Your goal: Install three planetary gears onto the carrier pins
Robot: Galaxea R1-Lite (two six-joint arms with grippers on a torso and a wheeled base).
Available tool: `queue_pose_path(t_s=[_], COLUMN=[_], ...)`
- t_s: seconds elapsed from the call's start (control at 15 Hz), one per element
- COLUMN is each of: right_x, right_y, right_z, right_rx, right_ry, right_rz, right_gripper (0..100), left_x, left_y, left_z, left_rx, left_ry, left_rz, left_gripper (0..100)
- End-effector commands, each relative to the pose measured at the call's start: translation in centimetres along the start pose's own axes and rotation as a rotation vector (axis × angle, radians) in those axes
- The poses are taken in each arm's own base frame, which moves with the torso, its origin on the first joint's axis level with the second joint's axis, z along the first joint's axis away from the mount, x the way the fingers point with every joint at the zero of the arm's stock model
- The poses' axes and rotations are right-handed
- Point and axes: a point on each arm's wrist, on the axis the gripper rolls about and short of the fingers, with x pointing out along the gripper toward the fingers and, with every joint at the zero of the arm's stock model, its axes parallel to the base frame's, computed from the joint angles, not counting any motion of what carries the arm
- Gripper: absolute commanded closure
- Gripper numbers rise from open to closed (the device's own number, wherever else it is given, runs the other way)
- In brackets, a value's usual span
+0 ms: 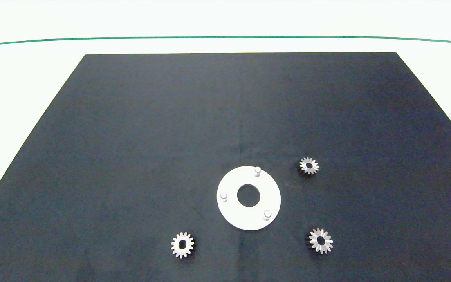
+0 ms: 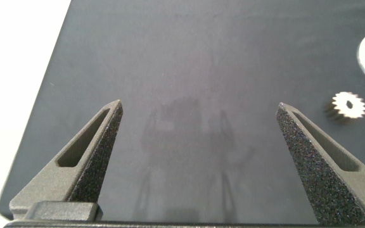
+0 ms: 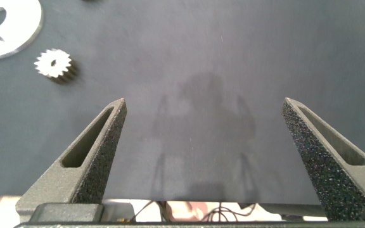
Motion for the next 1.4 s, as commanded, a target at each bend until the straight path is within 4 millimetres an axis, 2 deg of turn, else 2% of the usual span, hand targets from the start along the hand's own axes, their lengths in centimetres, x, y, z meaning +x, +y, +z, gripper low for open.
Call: queue_pose_path(t_s=[0.07, 0.4, 0.6, 0.87, 1.0, 1.07, 1.13, 1.4], right_x=[0.5, 1.5, 2.4, 5.6, 7.9, 8.5, 9.8, 12.7], right_y=[-0.1, -0.1, 0.0, 0.7, 1.7, 2.0, 2.9, 5.8], right_z=[4.2, 5.5, 6.3, 8.4, 9.4, 9.7, 10.2, 10.4], right_rx=[-0.052, -0.145, -0.169, -0.206, -0.250, -0.264, -0.303, -0.372], right_ry=[0.098, 0.220, 0.308, 0.419, 0.486, 0.499, 0.533, 0.628], right_rz=[0.036, 0.095, 0.120, 0.198, 0.260, 0.272, 0.285, 0.385], right_gripper=[0, 0, 0, 0, 0, 0, 0, 0], left_x=[0.2, 1.4, 1.1, 0.9, 1.0, 1.0, 1.1, 1.1], left_y=[0.0, -0.1, 0.0, 0.0, 0.0, 0.0, 0.0, 0.0], left_z=[4.1, 4.3, 4.8, 5.0, 4.9, 4.9, 4.9, 4.7], left_rx=[0.071, 0.158, 0.163, 0.161, 0.161, 0.161, 0.161, 0.162], left_ry=[0.095, 0.190, 0.228, 0.216, 0.222, 0.222, 0.227, 0.235], left_rz=[-0.026, -0.031, -0.039, -0.037, -0.036, -0.036, -0.035, -0.032], left_gripper=[0, 0, 0, 0, 0, 0, 0, 0])
